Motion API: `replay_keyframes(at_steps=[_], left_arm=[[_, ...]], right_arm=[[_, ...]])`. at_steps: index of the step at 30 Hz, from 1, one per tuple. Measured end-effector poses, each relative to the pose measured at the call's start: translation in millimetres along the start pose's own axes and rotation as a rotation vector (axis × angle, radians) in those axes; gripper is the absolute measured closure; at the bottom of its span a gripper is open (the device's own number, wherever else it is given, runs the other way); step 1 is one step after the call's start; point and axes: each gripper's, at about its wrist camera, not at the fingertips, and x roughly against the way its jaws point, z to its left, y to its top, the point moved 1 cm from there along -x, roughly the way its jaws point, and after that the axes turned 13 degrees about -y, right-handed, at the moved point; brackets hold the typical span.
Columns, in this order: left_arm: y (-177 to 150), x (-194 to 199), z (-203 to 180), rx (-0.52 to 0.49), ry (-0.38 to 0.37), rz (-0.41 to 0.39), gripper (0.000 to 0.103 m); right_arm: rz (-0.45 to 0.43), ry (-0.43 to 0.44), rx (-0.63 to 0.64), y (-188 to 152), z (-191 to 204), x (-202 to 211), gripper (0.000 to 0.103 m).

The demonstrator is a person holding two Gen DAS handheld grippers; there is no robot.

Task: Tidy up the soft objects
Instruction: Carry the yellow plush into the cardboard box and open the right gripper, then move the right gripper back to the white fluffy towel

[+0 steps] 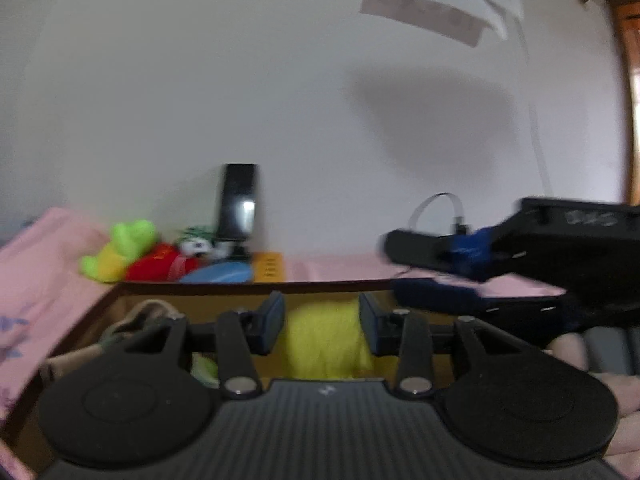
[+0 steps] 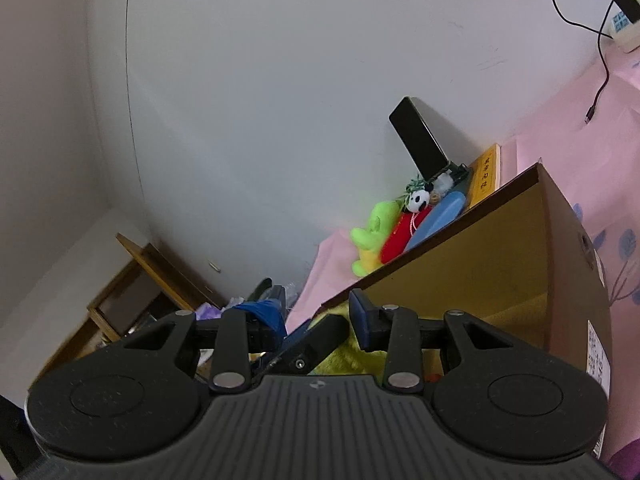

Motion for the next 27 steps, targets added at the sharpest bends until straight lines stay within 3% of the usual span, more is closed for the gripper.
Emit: replay_keyframes(at_steps=[3, 6, 12, 24, 27], left_arm=[[-3, 0, 2, -0.001, 0.038, 0.008, 0.055], [-7, -2, 5, -0.005, 0.084, 0.017, 0.055], [-5, 11, -3, 0.019, 0.076, -0.033, 0.055], [-14, 31, -87, -0.067, -0.046, -0.06, 0.055], [-15, 37, -104, -0.071, -0.064, -0.054, 0.05]], right_arm=[[-0.024, 0.031, 0.009, -1, -4, 7, 0.085], [-0.043, 0.039, 0.048, -4, -4, 14, 0.085], [-0.065, 0.032, 0.067, -3, -7, 20, 0.085], [-0.179, -0.157, 0.1, 5, -12, 37, 0.084], [-0.197, -0.224, 0.114, 6, -10, 51, 0.084]])
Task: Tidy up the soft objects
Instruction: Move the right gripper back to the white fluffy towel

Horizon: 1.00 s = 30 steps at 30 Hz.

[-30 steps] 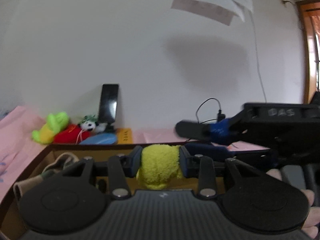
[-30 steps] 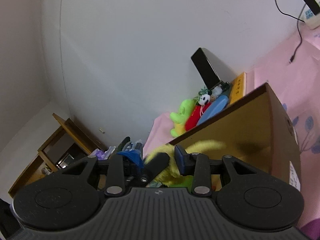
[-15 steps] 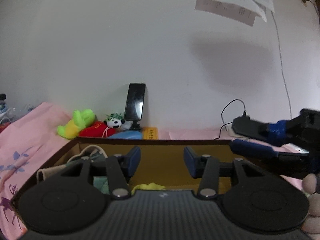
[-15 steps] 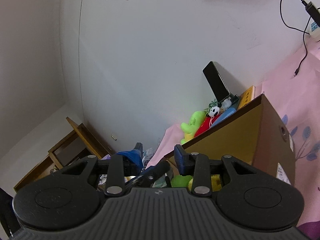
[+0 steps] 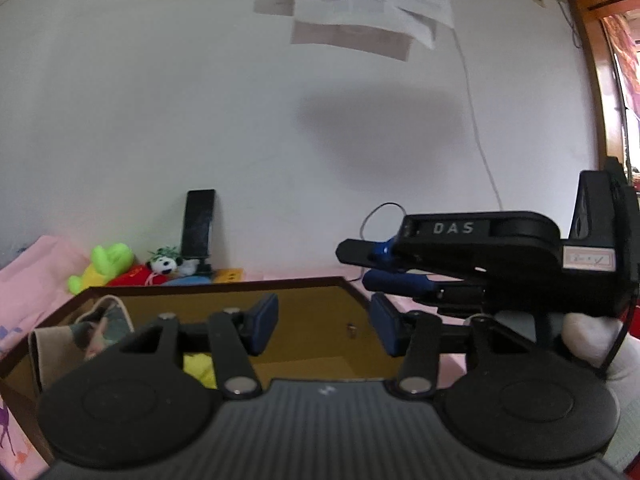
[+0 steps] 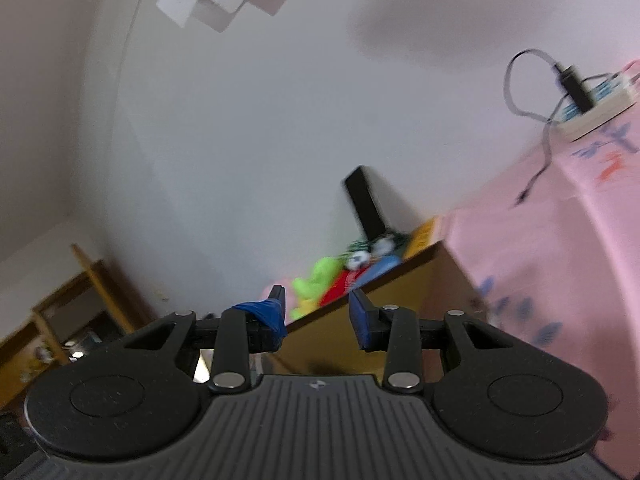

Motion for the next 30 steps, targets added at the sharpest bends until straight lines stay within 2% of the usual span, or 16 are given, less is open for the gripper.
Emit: replay_keyframes(at_steps=[3, 9, 18, 30], left_arm=[[1, 3, -12, 0.021, -0.01, 0.005, 0.049], [-1, 7, -38, 0.045, 0.012, 0.065, 0.046], [-6, 24, -78, 0.034, 0.029, 0.119, 0.042], [-23, 34, -125, 0.039, 0.023, 0.199, 0.036]], right_arm=[[-0.01, -0.053, 0.019, 2, -1, 19, 0.084], [-0.023, -0.164, 0.053, 0, -7, 63, 0.084], [-0.025, -0.254, 0.031, -21, -31, 121, 0.084], [-0.054, -0.284, -0.03, -38, -45, 186, 0.084]])
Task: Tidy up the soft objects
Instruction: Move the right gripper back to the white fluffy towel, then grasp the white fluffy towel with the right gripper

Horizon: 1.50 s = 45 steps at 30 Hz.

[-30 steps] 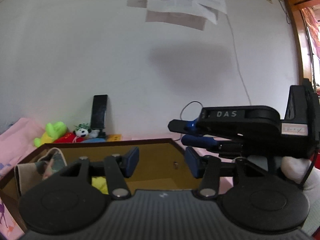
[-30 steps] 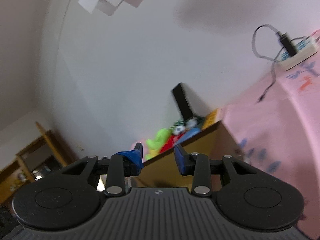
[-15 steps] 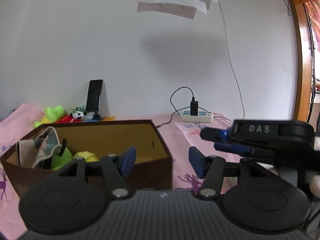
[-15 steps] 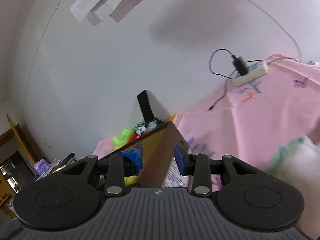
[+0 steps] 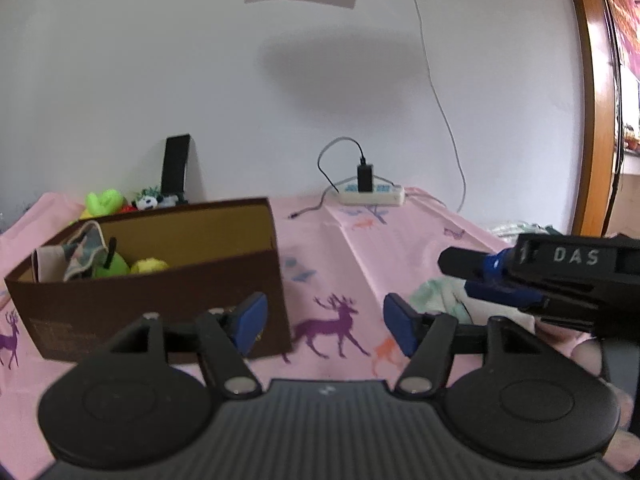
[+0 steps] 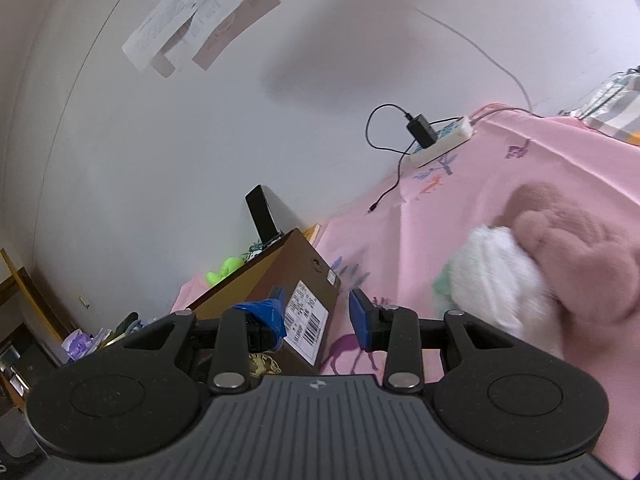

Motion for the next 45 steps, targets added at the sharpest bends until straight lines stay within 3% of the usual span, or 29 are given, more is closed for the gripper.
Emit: replay_keyframes(at_steps=[9, 11, 18, 25, 33, 38, 42, 45], left_arm=[[-16, -6, -14, 0.02, -0.035, 0.042, 0.027], [-19, -6, -15, 0.026, -0.059, 0.036, 0.009], [-25, -7, -29, -0.031, -0.185, -0.031, 0.009], [-24, -33, -38, -0.073, -0.361, -0.026, 0.009], [-19, -70, -60, -0.189, -0.517, -0.002, 0.009], [-27, -99, -62, -0.166, -0.537, 0.061, 0.011], [-25, -101, -51, -0.087, -0.561, 0.045, 0.012], [-26, -100, -53, -0.087, -0.576, 0.039, 0.013]], right_arm=[[-0.026, -0.074, -0.025, -16, -23, 26, 0.084], [-0.038, -0.1, -0.009, -18, -28, 30, 0.084], [-0.054, -0.154, -0.041, -18, -57, 35, 0.084], [-0.053, -0.15, -0.12, -10, -84, 30, 0.084], [-0.021, -0.114, -0.202, -5, -95, 11, 0.084], [-0.004, -0.105, -0.19, -2, -96, -1, 0.083], [0.041, 0.009, -0.255, -2, -105, -6, 0.083], [0.1, 0.099, -0.322, -5, -110, -14, 0.084]])
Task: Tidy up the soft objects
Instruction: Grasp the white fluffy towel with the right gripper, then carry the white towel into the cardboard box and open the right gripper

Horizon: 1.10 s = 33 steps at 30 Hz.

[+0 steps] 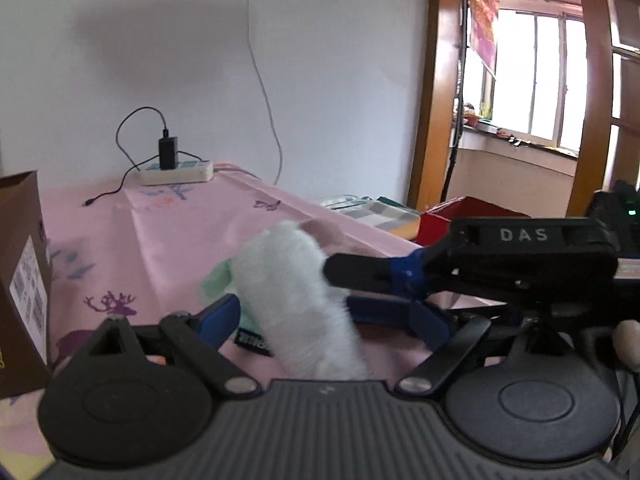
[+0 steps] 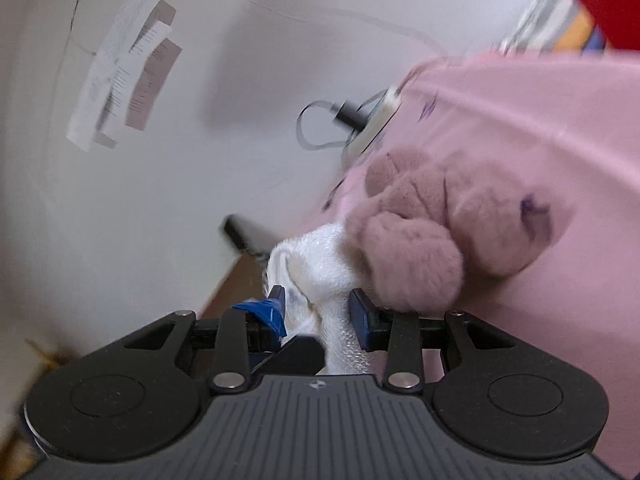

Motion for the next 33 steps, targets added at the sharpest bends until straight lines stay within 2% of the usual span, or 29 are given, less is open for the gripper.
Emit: replay_keyframes(at_steps=[1, 2, 6, 8, 11, 14, 19, 23, 28, 33], left_arm=[[0, 1, -1, -0.008, -0.004, 0.003, 0.016], [-1, 0, -2, -0.015, -0.012, 0.009, 0.026], [-1, 1, 1, 0.008, -0.02, 0.015, 0.039], [-1, 1, 5, 0.035, -0.016, 0.013, 0.05], [-1, 1, 9, 0.063, -0.014, 0.016, 0.06], [-1, -1, 11, 0.073, -0.021, 0.021, 0.065], [-1, -2, 12, 0.092, -0.024, 0.029, 0.066], [-1, 0, 14, 0.094, -0.025, 0.012, 0.068], [-1, 12, 11, 0.079, -0.011, -0.055, 0.068], [-2, 26, -2, 0.001, 0.022, -0.106, 0.068]], right_arm=[[0.012, 0.013, -0.004, -1, 0, -2, 0.084], [0.014, 0.018, 0.0, -2, 2, -2, 0.084], [-0.009, -0.009, 0.053, -4, 11, 1, 0.083], [-0.022, -0.022, 0.076, -3, 13, 4, 0.083], [-0.062, -0.06, 0.109, -1, 16, 9, 0.083], [-0.077, -0.073, 0.114, 5, 16, 7, 0.083], [-0.051, -0.152, 0.144, 8, 16, -7, 0.083], [0.019, -0.075, 0.044, 10, 3, -13, 0.083], [0.096, 0.027, -0.061, 10, -9, -16, 0.083], [0.1, 0.068, -0.03, 9, 5, -9, 0.083]])
